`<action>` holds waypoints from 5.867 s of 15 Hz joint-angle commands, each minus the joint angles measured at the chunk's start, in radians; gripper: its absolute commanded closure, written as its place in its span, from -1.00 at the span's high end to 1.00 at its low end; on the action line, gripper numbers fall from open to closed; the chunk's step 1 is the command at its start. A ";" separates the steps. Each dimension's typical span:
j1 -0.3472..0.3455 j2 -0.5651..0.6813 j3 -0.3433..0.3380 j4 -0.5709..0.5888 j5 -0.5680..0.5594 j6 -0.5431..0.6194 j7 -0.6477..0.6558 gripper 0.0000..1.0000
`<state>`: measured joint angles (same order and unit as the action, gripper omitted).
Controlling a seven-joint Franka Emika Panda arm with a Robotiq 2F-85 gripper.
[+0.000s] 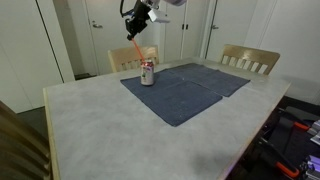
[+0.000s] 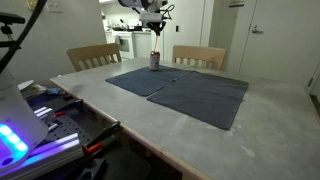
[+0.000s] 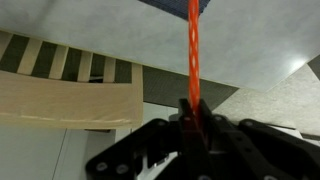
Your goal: Take the straw out of the can and put it on the mat
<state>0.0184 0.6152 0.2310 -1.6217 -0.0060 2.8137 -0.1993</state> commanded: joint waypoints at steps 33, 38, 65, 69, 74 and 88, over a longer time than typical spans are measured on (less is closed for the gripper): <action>-0.140 -0.212 0.112 -0.292 0.124 0.304 0.060 -0.95; -0.139 -0.217 0.108 -0.283 0.121 0.297 0.060 -0.95; 0.021 -0.284 -0.172 -0.254 -0.031 -0.487 0.250 -0.95; 0.031 -0.215 -0.165 -0.216 -0.027 -0.482 0.218 -0.95; 0.025 -0.123 -0.164 -0.162 -0.010 -0.475 0.186 -0.95; -0.023 0.092 -0.158 -0.016 0.061 -0.488 0.146 -0.95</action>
<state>0.0174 0.6568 0.0627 -1.6975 0.0245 2.3524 -0.0137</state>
